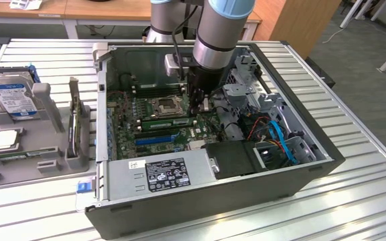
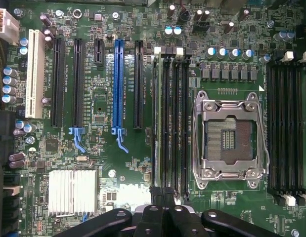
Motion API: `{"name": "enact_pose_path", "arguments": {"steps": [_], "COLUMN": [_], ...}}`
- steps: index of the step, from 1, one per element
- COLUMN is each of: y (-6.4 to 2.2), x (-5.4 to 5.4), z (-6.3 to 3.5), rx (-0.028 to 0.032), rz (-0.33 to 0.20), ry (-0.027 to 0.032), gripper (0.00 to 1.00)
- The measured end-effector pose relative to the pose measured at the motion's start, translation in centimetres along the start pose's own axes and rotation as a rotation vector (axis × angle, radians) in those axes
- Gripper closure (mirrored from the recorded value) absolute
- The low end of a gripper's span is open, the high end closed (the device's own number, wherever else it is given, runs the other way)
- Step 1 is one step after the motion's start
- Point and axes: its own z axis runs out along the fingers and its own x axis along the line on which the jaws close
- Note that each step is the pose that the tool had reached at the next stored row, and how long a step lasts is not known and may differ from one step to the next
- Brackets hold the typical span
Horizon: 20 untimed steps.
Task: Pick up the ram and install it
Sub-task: 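Press down the ram until it locks into place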
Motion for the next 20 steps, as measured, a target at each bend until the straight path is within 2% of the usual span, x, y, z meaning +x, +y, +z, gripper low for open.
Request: {"name": "enact_pose_path", "arguments": {"steps": [20], "y": [-0.02], "x": [0.02], "z": [0.4], "rx": [0.0], "rz": [0.0], "ry": [0.0001], "gripper": [0.9]}}
